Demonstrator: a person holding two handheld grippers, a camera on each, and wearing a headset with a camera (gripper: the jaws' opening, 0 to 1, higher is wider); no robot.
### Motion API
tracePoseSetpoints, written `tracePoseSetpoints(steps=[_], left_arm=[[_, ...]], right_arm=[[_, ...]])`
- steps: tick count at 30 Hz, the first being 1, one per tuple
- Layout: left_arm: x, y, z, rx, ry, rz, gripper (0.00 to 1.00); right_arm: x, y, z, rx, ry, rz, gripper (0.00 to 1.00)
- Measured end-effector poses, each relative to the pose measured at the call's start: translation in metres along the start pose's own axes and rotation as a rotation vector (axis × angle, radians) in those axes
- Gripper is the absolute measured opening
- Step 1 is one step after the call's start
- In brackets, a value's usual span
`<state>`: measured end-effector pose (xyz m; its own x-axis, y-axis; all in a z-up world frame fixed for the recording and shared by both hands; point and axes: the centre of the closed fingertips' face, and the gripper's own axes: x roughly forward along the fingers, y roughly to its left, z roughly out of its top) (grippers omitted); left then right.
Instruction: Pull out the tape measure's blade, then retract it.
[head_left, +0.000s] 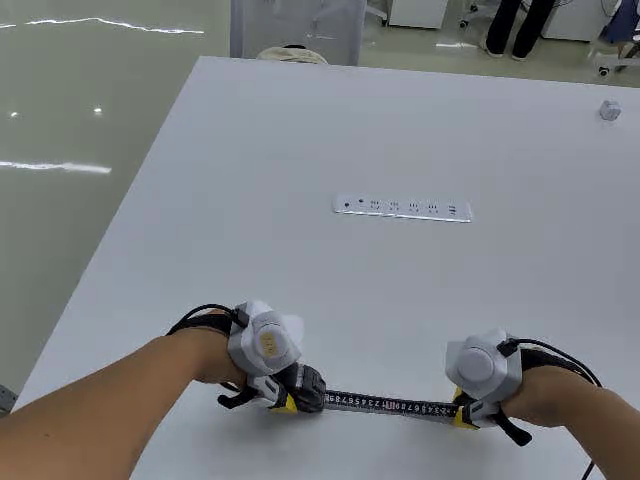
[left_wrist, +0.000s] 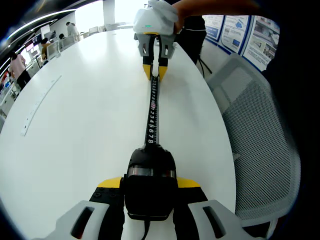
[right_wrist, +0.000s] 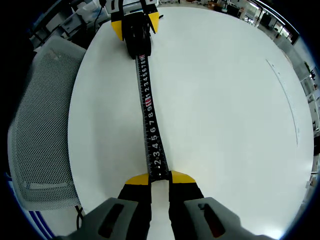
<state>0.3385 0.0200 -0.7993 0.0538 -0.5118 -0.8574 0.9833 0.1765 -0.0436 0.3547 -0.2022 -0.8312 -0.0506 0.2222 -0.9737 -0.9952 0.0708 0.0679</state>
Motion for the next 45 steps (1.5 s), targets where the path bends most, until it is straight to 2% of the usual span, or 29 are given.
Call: tracePoseSetpoints(steps=[45], left_arm=[[0.002, 0.002, 0.0, -0.008, 0.006, 0.002, 0.34]], right_arm=[[-0.005, -0.005, -0.024, 0.023, 0.003, -0.009, 0.11]])
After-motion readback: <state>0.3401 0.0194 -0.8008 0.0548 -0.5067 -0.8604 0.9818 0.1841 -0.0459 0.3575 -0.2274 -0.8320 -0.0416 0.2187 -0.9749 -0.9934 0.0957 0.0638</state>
